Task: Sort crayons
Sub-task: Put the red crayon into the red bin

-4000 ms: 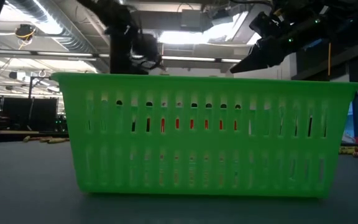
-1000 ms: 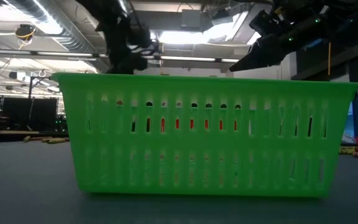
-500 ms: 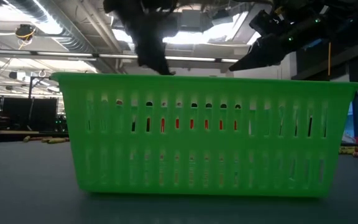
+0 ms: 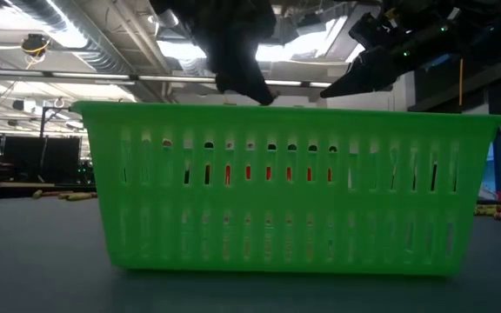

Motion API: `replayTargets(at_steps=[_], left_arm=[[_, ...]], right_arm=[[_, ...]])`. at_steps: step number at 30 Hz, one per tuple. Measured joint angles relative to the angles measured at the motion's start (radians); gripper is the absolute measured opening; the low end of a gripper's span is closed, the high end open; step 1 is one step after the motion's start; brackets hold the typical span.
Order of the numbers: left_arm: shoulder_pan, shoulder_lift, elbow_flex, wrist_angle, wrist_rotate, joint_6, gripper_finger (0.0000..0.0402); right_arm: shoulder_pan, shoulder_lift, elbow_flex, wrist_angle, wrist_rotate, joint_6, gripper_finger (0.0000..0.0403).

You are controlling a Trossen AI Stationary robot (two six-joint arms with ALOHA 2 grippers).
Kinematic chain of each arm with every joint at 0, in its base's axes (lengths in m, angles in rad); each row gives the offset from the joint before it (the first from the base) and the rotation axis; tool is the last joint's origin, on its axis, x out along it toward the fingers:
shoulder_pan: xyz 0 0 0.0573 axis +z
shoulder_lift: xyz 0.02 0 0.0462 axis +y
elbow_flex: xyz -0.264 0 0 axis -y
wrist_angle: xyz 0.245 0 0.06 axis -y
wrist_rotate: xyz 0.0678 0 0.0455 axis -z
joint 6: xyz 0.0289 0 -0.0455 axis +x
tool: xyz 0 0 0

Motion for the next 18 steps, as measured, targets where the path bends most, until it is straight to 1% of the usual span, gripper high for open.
replayTargets(at_steps=[5,10,13,15,18], left_arm=[[-0.011,0.055,0.0,0.048,-0.006,0.001,0.0015],[-0.006,0.101,0.0,0.043,-0.007,0.001,0.0015],[-0.006,0.107,0.0,0.047,-0.007,0.0,0.0016],[-0.006,0.107,0.0,0.051,-0.007,-0.019,0.0024],[-0.005,0.107,0.0,0.049,-0.005,-0.031,0.005]], right_arm=[[0.0,0.0,0.0,0.005,-0.011,0.0,0.0137],[0.001,0.0,0.0,0.006,-0.019,0.0,0.0137],[0.0,0.0,0.0,0.006,-0.019,0.0,0.0137],[0.0,0.0,0.0,0.006,-0.019,0.0,0.0137],[0.0,0.0,0.0,0.005,-0.019,0.0,0.0137]])
